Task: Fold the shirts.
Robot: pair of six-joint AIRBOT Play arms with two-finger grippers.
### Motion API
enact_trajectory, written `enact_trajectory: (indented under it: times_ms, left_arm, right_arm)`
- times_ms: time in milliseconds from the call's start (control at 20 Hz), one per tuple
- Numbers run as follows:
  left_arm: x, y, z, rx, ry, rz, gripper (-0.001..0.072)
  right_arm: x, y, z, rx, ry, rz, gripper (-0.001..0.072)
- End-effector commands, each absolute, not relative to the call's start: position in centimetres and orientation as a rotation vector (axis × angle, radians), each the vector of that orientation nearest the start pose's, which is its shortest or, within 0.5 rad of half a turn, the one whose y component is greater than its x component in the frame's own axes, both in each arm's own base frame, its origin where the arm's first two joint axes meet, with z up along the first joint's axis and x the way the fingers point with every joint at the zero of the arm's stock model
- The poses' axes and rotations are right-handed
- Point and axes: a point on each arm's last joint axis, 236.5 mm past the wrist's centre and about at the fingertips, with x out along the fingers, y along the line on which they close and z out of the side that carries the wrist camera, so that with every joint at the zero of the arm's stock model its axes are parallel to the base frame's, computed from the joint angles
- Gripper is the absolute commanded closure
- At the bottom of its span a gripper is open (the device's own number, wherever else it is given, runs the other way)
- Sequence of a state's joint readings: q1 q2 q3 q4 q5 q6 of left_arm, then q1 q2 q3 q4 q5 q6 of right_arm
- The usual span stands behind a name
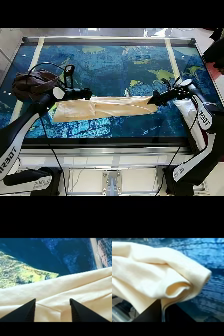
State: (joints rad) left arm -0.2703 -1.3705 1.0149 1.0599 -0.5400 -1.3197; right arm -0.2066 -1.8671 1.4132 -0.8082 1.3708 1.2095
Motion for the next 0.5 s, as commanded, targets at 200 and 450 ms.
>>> enact_trajectory:
  times_ms: [200,450]
  left_arm:
    - [40.0,-25.6,-5.9,-0.113,1.036,-0.542,0.0691]
    - [33.5,-33.8,-9.2,-0.201,1.186,-0.671,0.0692]
  right_arm:
    - [39.7,9.9,4.5,0.616,1.469,0.725,0.0696]
    - [40.1,10.0,13.8,0.521,1.291,0.694,0.0698]
